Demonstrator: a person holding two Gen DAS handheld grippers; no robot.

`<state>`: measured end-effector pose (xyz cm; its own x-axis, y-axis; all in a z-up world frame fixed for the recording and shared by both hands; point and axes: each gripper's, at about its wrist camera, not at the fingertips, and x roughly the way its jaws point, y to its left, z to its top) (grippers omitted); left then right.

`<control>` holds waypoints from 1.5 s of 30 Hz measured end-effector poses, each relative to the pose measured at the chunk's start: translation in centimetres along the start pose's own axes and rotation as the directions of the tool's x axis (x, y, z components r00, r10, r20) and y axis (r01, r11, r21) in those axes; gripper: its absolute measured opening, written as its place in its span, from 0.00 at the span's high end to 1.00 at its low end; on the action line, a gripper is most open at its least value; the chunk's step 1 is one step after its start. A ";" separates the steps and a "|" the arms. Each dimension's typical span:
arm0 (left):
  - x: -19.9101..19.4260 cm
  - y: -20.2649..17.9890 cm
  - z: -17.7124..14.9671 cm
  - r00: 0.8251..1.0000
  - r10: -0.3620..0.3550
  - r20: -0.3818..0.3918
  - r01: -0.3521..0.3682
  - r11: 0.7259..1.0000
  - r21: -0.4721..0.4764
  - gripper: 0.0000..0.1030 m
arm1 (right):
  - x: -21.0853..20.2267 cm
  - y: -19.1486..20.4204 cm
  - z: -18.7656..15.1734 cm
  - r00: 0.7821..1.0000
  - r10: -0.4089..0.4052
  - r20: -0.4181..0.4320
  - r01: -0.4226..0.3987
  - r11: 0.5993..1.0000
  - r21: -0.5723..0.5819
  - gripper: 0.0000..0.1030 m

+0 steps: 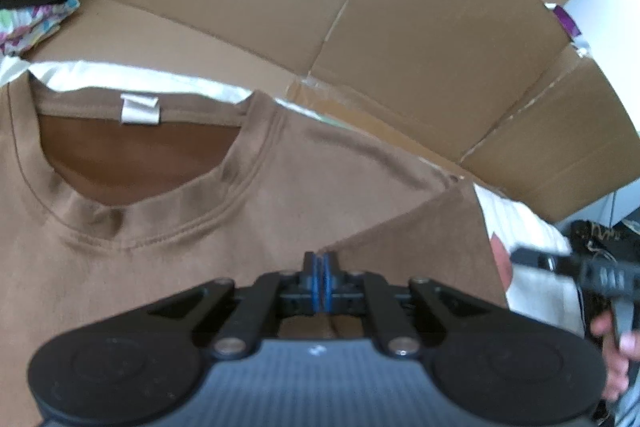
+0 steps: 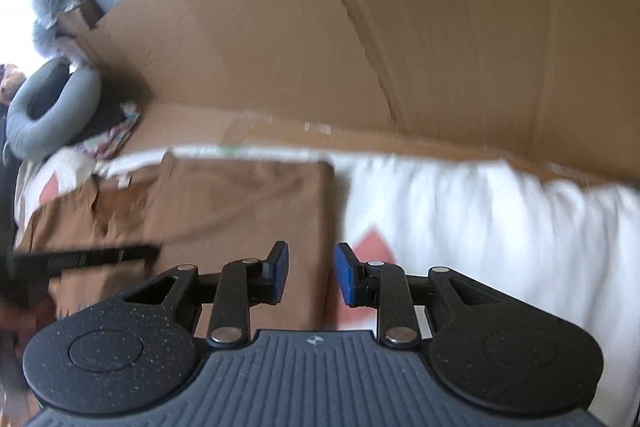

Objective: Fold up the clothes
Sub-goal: 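Open both grippers and release the brown shirt, then raise both open grippers away from the shirt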

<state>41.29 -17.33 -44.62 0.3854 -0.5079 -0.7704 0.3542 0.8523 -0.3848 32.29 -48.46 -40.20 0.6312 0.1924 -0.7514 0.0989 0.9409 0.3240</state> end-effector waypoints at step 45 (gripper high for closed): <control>-20.5 7.6 11.9 0.977 0.212 0.031 -0.214 0.954 0.209 0.27 | -13.1 5.4 -2.4 0.968 -0.152 -0.199 0.104 0.966 -0.235 0.16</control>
<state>46.18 -1.92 -25.66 0.4780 -0.3193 -0.8183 0.4341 0.8957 -0.0960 22.69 -45.20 -30.01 0.4433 0.0983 -0.8910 -0.0194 0.9948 0.1001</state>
